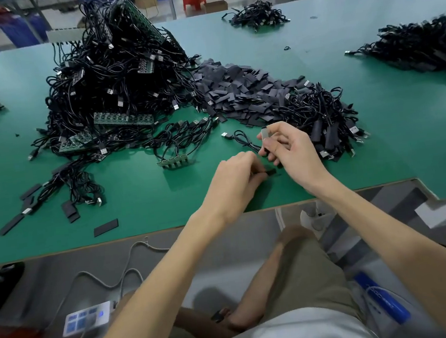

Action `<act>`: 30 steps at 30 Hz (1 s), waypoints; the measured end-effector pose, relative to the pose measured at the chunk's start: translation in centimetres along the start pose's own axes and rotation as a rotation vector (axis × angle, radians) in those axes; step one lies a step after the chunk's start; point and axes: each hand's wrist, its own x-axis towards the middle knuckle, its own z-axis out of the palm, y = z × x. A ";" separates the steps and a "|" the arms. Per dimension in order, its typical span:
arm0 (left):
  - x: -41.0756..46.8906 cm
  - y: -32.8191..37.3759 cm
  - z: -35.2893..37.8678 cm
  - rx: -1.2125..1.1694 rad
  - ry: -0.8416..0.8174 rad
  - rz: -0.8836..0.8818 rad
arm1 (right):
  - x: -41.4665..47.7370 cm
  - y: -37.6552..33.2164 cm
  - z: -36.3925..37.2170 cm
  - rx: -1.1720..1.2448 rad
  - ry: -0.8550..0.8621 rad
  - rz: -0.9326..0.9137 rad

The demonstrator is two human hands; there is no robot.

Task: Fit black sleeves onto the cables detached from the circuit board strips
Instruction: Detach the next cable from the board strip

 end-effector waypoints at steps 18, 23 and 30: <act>-0.2 -2.9 -0.8 -0.396 0.145 -0.156 | -0.2 -0.2 0.6 -0.078 -0.146 0.015; -0.6 -2.3 -0.2 -0.003 0.212 0.005 | -0.2 -0.1 0.4 -0.020 -0.175 0.034; -0.8 -2.4 -0.3 0.111 0.300 -0.035 | -0.2 -0.1 0.2 -0.022 -0.132 0.008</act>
